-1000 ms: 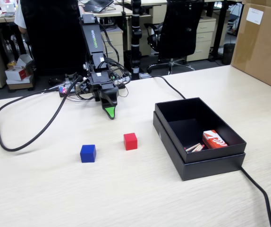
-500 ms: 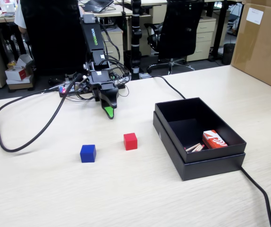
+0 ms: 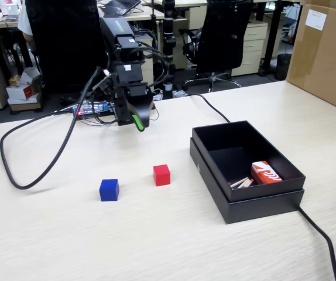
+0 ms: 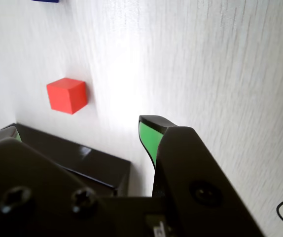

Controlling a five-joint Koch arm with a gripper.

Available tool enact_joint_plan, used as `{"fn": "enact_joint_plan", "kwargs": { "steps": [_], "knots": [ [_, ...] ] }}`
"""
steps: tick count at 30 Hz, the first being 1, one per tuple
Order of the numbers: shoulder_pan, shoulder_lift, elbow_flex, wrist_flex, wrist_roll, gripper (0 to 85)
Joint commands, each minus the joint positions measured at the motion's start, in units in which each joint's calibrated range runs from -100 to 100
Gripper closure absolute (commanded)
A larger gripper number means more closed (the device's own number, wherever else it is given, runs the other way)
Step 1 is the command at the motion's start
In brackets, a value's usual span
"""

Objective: Put the red cube on top of the blue cube

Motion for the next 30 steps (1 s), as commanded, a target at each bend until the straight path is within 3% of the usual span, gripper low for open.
{"fn": "enact_joint_plan", "kwargs": {
  "steps": [1, 6, 13, 19, 30],
  "knots": [
    [0.10, 9.25, 11.65, -5.55, 0.05, 38.4],
    [-0.34, 24.51, 27.15, -12.37, 0.10, 39.6],
    [0.05, 40.80, 39.48, -12.37, -0.05, 39.5],
    [0.29, 55.83, 45.47, -13.67, 0.39, 39.5],
    [0.10, 67.08, 49.37, -13.67, 0.63, 39.5]
  ]
}}
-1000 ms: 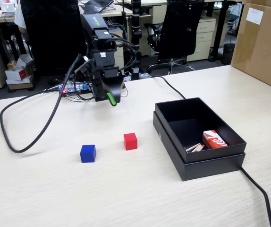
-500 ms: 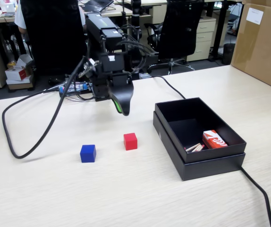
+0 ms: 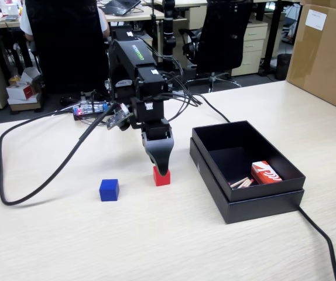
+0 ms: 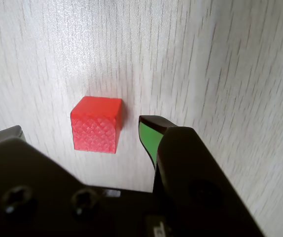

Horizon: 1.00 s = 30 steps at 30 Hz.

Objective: Put the red cube on top of the blue cube

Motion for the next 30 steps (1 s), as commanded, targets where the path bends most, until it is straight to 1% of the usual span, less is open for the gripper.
{"fn": "enact_joint_plan", "kwargs": {
  "steps": [1, 11, 23, 26, 30],
  "knots": [
    [0.00, 0.34, 4.45, -0.27, -0.05, 39.5],
    [0.00, 4.81, 6.09, -0.27, -0.05, 39.5],
    [-0.05, 7.45, 6.36, -0.27, -0.10, 43.4],
    [-0.05, 7.80, 6.72, -0.27, -0.24, 49.6],
    [-0.10, 8.14, 6.99, -0.27, -0.59, 51.2]
  ]
}}
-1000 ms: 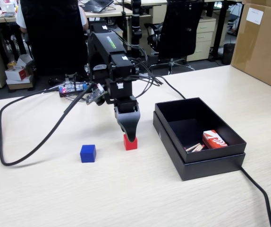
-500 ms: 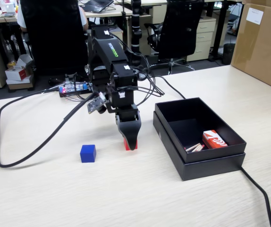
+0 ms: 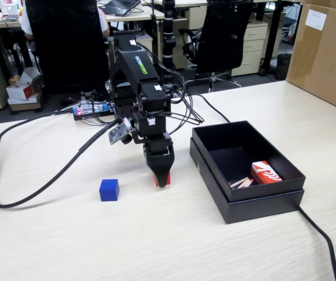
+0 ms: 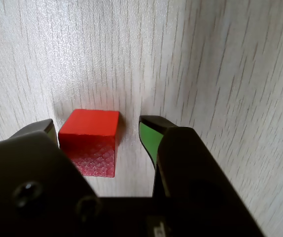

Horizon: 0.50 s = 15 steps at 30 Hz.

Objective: Put the red cube on top of the blue cube

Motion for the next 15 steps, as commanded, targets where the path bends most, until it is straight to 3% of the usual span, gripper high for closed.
{"fn": "enact_joint_plan", "kwargs": {
  "steps": [1, 4, 7, 10, 15],
  "knots": [
    [0.00, -0.79, 4.62, -0.27, -0.49, 54.3],
    [-0.10, -0.79, 5.16, -0.27, -0.54, 67.2],
    [-0.20, -0.79, 4.98, -0.27, -0.54, 69.6],
    [-0.49, -1.83, 4.98, -0.27, -0.54, 83.4],
    [-0.83, -7.79, 3.89, -0.27, -0.39, 84.6]
  ]
}}
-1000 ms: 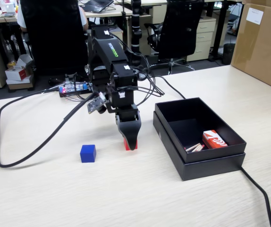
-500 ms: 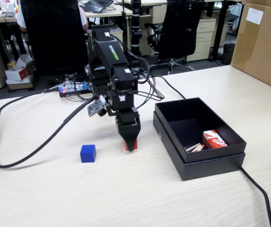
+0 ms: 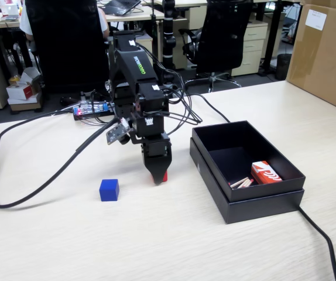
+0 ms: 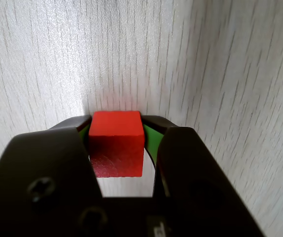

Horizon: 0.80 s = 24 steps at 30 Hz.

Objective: Put the red cube on top of the blue cube

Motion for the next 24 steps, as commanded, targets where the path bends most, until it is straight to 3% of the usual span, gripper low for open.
{"fn": "enact_joint_plan", "kwargs": {
  "steps": [1, 15, 24],
  "knots": [
    [-0.34, -9.02, 2.25, -0.27, -0.15, 84.6],
    [-5.42, -34.50, -4.09, 1.28, -1.66, 84.6],
    [-9.18, -34.27, -4.09, 3.01, -1.27, 84.6]
  ]
}}
